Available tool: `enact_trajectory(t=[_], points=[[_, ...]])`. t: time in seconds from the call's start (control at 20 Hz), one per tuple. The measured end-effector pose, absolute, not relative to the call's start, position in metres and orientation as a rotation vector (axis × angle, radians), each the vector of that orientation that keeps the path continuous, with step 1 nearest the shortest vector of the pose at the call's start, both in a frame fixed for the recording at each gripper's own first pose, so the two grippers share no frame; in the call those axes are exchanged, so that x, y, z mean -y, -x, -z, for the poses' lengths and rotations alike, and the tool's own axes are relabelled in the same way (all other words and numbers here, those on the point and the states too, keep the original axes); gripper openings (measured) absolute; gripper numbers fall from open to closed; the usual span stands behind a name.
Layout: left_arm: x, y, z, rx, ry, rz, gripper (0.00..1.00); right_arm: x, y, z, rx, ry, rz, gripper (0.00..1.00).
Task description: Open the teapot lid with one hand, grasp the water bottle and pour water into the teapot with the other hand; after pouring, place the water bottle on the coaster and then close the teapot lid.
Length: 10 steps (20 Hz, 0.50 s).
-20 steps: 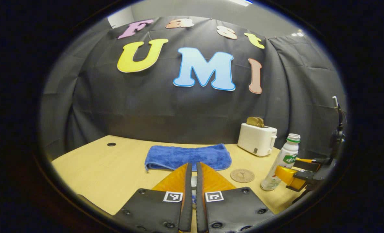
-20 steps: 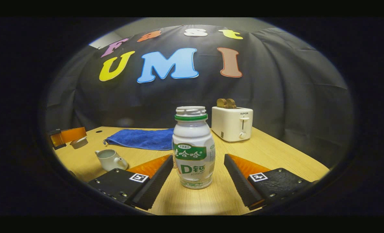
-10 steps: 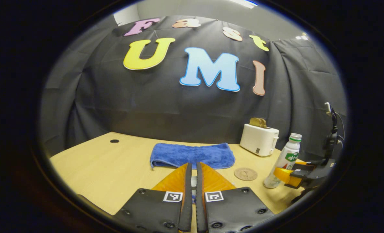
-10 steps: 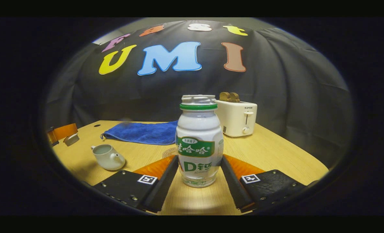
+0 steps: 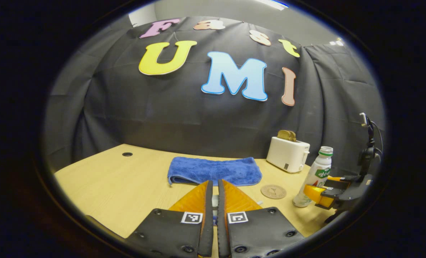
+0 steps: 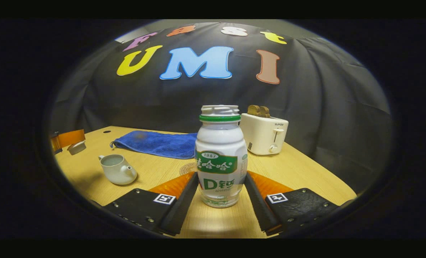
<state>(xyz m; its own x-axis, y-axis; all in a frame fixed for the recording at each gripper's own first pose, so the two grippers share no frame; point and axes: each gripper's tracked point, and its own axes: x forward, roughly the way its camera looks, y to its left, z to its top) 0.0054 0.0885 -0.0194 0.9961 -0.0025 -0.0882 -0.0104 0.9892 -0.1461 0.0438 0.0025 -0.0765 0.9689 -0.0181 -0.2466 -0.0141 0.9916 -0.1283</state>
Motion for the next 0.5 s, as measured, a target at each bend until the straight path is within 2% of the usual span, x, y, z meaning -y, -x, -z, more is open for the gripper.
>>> enact_trajectory(t=[0.25, 0.5], points=[[-0.097, -0.004, 0.020, -0.090, 0.146, -0.016, 0.15, 0.002, -0.046, 0.070, -0.241, 0.253, 0.052, 0.77], [-0.113, -0.004, 0.028, -0.109, 0.146, -0.032, 0.15, -0.001, -0.052, 0.061, -0.216, 0.489, 0.097, 0.78]])
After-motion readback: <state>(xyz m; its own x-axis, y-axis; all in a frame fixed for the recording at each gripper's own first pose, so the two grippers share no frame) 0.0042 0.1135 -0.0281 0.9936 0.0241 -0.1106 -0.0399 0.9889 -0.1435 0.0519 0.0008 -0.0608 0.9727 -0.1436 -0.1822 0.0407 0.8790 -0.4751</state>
